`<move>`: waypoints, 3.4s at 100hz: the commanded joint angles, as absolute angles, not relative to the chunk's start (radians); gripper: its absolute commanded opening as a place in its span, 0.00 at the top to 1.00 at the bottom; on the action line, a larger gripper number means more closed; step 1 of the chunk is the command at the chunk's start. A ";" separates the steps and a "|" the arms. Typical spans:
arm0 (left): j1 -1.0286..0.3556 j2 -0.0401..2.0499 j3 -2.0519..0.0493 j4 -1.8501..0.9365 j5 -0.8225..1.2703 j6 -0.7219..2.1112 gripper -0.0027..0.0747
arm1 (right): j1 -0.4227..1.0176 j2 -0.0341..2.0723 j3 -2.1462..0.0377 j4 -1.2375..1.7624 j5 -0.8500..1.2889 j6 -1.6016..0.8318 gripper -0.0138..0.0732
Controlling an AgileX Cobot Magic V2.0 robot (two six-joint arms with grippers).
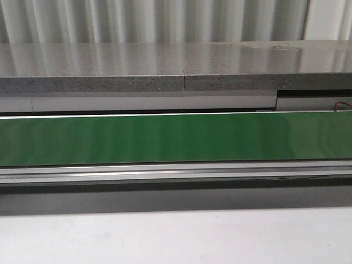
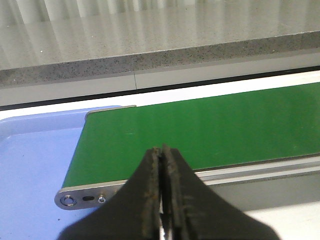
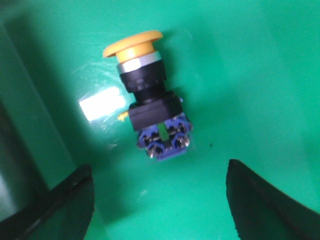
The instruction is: Move button from right to left
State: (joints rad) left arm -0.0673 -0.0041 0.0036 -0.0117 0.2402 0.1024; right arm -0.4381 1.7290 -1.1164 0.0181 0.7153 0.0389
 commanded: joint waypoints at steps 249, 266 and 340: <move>-0.066 -0.036 0.043 -0.012 0.170 0.093 0.99 | 0.047 1.121 -1.015 0.155 0.816 -0.178 0.92; -0.066 -0.036 0.043 -0.012 0.170 0.093 0.99 | 0.066 0.955 -0.907 0.155 0.802 -0.177 0.92; -0.066 -0.036 0.043 -0.012 0.170 0.093 0.99 | 0.066 0.236 -0.499 0.155 0.708 -0.177 0.92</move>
State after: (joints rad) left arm -0.0673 -0.0041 0.0036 -0.0117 0.2402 0.1024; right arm 0.0653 0.2692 -0.4938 0.1506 0.7792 -0.1674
